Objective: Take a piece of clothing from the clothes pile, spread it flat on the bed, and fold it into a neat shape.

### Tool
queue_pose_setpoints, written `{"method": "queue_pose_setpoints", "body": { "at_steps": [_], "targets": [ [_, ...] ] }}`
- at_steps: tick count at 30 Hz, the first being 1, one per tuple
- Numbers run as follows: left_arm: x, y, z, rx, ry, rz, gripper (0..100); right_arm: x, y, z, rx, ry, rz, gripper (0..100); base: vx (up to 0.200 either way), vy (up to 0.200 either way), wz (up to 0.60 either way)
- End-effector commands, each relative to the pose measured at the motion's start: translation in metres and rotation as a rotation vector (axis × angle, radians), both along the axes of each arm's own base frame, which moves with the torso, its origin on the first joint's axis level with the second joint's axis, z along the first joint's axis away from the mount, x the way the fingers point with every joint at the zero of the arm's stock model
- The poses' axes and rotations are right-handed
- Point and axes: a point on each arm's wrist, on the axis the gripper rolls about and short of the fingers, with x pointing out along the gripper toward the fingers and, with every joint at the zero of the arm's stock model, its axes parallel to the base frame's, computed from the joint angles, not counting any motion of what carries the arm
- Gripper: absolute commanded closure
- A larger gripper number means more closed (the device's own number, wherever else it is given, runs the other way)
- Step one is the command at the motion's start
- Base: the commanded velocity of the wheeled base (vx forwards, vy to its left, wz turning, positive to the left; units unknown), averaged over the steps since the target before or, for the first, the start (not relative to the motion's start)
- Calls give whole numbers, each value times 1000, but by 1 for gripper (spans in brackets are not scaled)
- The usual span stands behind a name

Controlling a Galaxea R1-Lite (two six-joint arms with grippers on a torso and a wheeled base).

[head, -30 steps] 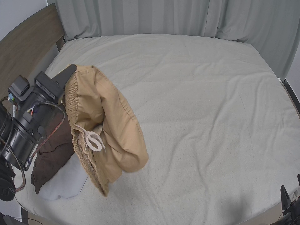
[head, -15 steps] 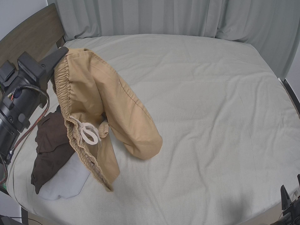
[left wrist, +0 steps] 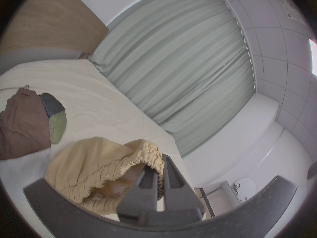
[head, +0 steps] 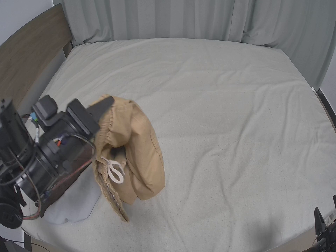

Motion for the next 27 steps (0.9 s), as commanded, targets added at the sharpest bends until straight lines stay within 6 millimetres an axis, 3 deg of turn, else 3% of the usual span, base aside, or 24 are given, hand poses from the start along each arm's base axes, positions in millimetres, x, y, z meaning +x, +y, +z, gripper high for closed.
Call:
{"method": "queue_pose_setpoints", "body": {
  "at_steps": [1,4,7,8,11,13,14,17,18,19,21,24,27],
  "targets": [
    [11,-49,-36,98,106,-151,100,1,0,-5,-2,13,-2,0,0,0,0],
    [11,-80,-47,126,130,-251,100,1,0,-5,-4,13,-2,0,0,0,0],
    [12,-108,-46,116,120,-311,100,1,0,-5,-2,13,0,0,0,0,0],
    [11,-126,-47,111,112,-346,100,1,0,-5,-2,13,-2,0,0,0,0],
    [5,-156,-38,55,92,-417,100,1,0,-5,-2,13,-3,0,0,0,0],
    [-7,-176,-21,-12,65,-491,100,1,0,-5,-2,13,-3,0,0,0,0],
    [-7,-176,-21,-12,65,-491,100,1,0,-5,-2,13,-3,0,0,0,0],
    [-24,-190,23,-136,-20,-624,100,1,0,-5,0,13,-2,0,0,0,0],
    [-24,-190,23,-136,-20,-624,100,1,0,-5,0,13,-2,0,0,0,0],
    [-31,-186,53,-214,-53,-654,100,1,0,-5,0,13,-2,0,0,0,0],
    [-35,-182,77,-289,-44,-670,100,1,0,-5,-2,13,-2,0,0,0,0],
    [-30,-179,77,-287,2,-650,100,1,0,-5,-2,13,-2,0,0,0,0],
    [-1,-169,53,-223,47,-547,100,1,0,-5,0,13,-2,0,0,0,0]
  ]
}}
